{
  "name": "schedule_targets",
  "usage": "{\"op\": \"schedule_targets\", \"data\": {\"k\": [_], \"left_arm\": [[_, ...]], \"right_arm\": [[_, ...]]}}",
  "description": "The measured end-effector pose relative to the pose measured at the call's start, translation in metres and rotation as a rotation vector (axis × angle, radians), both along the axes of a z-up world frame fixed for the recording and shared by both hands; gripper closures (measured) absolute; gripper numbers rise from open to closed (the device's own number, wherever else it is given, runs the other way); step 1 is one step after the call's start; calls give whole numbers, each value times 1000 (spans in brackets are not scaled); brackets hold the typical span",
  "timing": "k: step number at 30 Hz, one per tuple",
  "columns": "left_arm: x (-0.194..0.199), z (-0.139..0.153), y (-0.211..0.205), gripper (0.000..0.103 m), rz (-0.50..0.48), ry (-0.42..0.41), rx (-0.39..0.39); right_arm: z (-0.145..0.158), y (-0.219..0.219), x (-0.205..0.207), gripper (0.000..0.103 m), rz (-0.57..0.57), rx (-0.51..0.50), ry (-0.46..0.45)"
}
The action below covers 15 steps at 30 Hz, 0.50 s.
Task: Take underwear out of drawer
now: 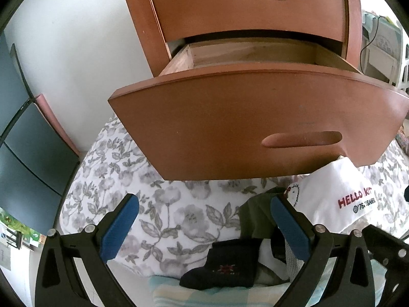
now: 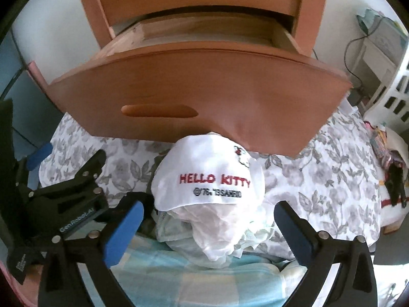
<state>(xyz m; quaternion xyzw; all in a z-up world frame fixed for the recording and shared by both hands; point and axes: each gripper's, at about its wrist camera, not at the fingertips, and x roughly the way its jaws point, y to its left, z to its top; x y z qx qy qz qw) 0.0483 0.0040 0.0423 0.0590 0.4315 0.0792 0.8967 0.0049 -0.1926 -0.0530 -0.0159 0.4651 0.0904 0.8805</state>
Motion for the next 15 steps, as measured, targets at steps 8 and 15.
{"op": "schedule_targets", "data": {"k": [8,15], "left_arm": [[-1,-1,2,0,-7,13,-22],[1,-5,4,0,-25,45,-58]], "right_arm": [[5,-14,-5,0,-54,32,-41],[11,-19,-4,0,-77,60,-101]]}}
